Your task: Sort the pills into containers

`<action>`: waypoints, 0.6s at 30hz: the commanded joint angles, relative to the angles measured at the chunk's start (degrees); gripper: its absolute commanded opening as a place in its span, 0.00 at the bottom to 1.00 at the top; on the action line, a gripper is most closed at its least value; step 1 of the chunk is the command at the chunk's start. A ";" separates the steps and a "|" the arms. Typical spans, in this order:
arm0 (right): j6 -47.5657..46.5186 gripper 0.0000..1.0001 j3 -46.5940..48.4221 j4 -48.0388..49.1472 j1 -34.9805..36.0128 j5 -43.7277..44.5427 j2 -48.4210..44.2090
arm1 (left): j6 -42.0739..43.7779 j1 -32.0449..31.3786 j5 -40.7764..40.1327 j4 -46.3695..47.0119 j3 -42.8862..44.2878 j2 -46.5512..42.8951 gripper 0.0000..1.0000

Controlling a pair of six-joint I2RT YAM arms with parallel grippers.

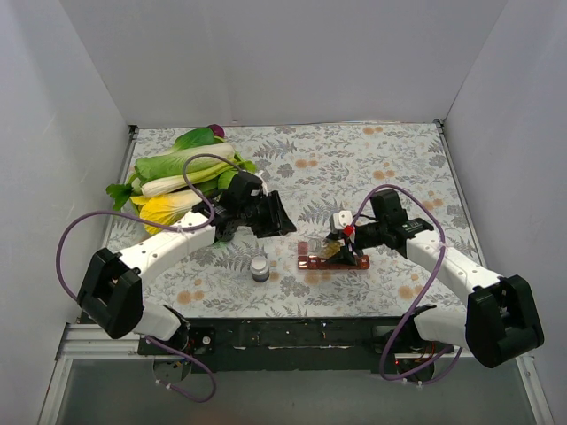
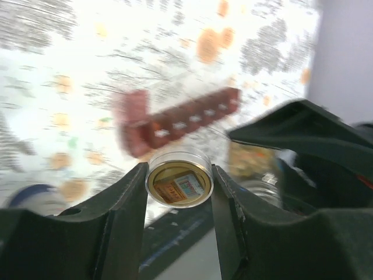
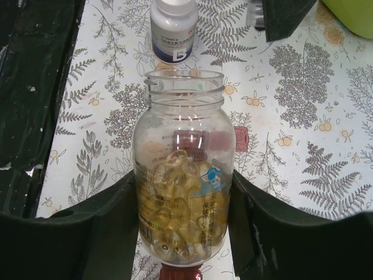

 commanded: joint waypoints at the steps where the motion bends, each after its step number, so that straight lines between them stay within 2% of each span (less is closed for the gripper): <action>1: -0.30 0.01 1.18 -0.61 -1.22 -1.01 -0.28 | 12.47 2.61 -11.47 -9.73 2.58 2.61 0.04; 5: -0.30 0.01 1.18 -0.70 -2.28 -1.45 -0.37 | 18.44 2.79 -15.88 -12.29 5.74 10.62 0.06; 12: -0.30 0.01 1.10 -0.79 -3.16 -1.97 -0.63 | 22.76 2.79 -24.23 -14.14 10.93 20.56 0.08; 16: -0.30 0.01 1.10 -0.79 -3.51 -2.15 -0.81 | 23.65 2.79 -25.91 -14.23 12.51 23.46 0.33; 18: -0.30 0.01 1.10 -0.79 -3.68 -2.15 -0.72 | 23.56 2.88 -26.17 -14.40 13.13 24.08 0.51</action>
